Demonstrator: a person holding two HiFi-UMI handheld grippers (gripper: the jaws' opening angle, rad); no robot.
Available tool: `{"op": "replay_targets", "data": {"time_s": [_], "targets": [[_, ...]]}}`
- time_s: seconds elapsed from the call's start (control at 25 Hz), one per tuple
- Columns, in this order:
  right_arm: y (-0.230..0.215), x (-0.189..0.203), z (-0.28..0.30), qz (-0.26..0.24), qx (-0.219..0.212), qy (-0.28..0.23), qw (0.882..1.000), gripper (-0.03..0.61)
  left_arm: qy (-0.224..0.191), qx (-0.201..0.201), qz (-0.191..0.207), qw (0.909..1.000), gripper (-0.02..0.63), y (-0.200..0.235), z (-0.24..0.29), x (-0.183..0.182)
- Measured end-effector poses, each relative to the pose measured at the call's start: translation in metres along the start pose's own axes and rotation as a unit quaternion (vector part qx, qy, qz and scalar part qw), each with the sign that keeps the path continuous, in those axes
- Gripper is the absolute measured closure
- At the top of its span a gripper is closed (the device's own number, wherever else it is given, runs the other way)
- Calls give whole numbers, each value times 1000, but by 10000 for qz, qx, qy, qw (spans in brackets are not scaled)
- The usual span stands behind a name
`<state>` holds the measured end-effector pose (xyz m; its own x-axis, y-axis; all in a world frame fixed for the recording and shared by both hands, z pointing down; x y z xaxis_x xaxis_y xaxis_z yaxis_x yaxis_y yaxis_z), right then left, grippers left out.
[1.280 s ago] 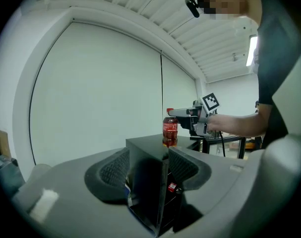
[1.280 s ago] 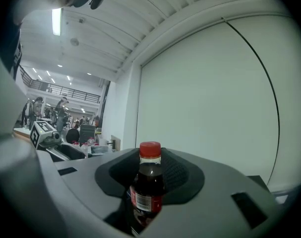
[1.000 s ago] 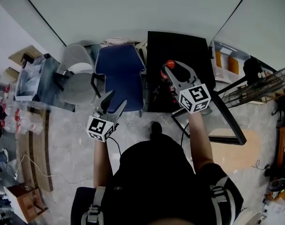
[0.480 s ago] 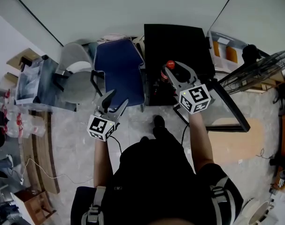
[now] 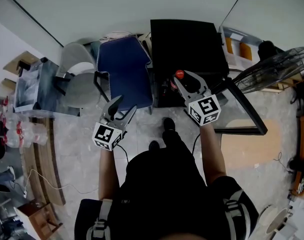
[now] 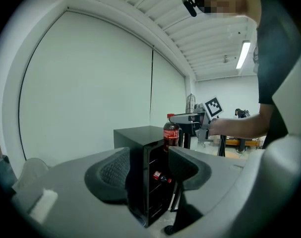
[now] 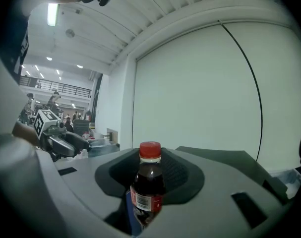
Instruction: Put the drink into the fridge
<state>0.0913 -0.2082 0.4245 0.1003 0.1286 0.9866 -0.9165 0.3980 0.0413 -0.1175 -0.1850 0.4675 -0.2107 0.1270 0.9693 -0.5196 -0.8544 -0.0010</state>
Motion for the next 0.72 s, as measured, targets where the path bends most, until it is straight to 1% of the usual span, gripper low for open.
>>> {"op": "replay_targets", "data": {"time_s": [0.12,0.4,0.72], "targets": [[3,15,-2,56,-81,105,9999,446,42,30,-44,10000,370,-2,3,4],[5,52,-5,172,-81,343,9992,446,208,91,-155,9996,370,-11,9,21],[7,90,-2,398,-219,551,9974,446,312,64,-166,9994,370,-18,18,25]]}}
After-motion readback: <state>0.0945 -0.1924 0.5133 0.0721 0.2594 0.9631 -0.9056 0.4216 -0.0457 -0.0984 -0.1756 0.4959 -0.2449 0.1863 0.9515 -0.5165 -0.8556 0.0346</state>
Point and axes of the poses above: the fingertips, and each gripper's own axes: z forward along the fingers, y to its left, x out of its underside, the point moved 1 cm from there along -z, backward along the fingers, and after that the axes turned 2 degrees about y, right-handed, at the moved point
